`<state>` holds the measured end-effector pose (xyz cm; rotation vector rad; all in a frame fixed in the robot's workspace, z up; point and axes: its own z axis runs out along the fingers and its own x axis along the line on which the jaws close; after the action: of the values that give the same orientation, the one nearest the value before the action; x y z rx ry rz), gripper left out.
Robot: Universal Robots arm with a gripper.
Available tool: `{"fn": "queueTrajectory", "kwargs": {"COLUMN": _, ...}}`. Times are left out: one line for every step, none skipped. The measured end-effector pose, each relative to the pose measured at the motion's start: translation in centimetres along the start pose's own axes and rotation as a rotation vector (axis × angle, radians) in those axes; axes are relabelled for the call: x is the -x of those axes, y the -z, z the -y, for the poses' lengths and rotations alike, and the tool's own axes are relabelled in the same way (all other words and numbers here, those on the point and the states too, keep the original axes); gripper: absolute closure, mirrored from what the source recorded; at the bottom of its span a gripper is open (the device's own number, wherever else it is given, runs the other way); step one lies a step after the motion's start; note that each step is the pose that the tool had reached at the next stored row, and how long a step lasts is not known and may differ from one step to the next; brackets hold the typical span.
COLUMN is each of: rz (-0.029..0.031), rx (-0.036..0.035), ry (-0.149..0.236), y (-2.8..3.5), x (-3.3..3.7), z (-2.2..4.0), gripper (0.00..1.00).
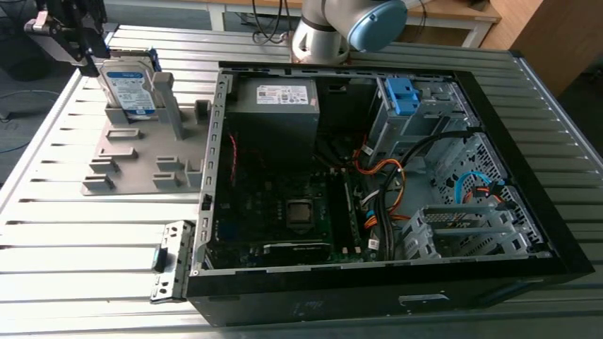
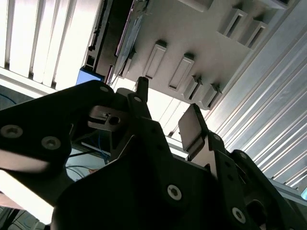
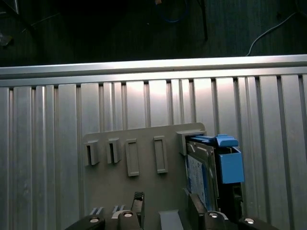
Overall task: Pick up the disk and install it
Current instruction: 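Pick up the disk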
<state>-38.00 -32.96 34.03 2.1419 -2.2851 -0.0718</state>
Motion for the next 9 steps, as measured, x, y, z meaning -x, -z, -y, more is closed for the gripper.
{"fn": "queueTrajectory", "kwargs": {"rz": 0.0000, "rx": 0.0000, "ry": 0.000, "y": 0.00, "x": 0.00, "z": 0.00, "gripper": 0.53}}
{"fn": "queueTrajectory", "kwargs": {"rz": 0.0000, "rx": -0.0001, "ry": 0.000, "y": 0.00, "x": 0.00, "z": 0.00, "gripper": 0.47}}
{"fn": "queueTrajectory", "kwargs": {"rz": 0.0000, "rx": 0.0000, "ry": 0.000, "y": 0.00, "x": 0.00, "z": 0.00, "gripper": 0.47}}
{"fn": "queueTrajectory", "kwargs": {"rz": 0.0000, "rx": -0.0001, "ry": 0.000, "y": 0.00, "x": 0.00, "z": 0.00, "gripper": 0.47}}
{"fn": "queueTrajectory", "kwargs": {"rz": 0.0000, "rx": 0.0000, "ry": 0.000, "y": 0.00, "x": 0.00, "z": 0.00, "gripper": 0.47}}
{"fn": "queueTrajectory", "kwargs": {"rz": 0.0000, "rx": -0.0001, "ry": 0.000, "y": 0.00, "x": 0.00, "z": 0.00, "gripper": 0.47}}
{"fn": "queueTrajectory", "kwargs": {"rz": 0.0000, "rx": 0.0000, "ry": 0.000, "y": 0.00, "x": 0.00, "z": 0.00, "gripper": 0.47}}
{"fn": "queueTrajectory", "kwargs": {"rz": 0.0000, "rx": -0.0001, "ry": 0.000, "y": -0.01, "x": 0.03, "z": 0.00, "gripper": 0.47}}
{"fn": "queueTrajectory", "kwargs": {"rz": -0.0001, "rx": 0.0000, "ry": 0.000, "y": -0.03, "x": 0.05, "z": 0.00, "gripper": 0.47}}
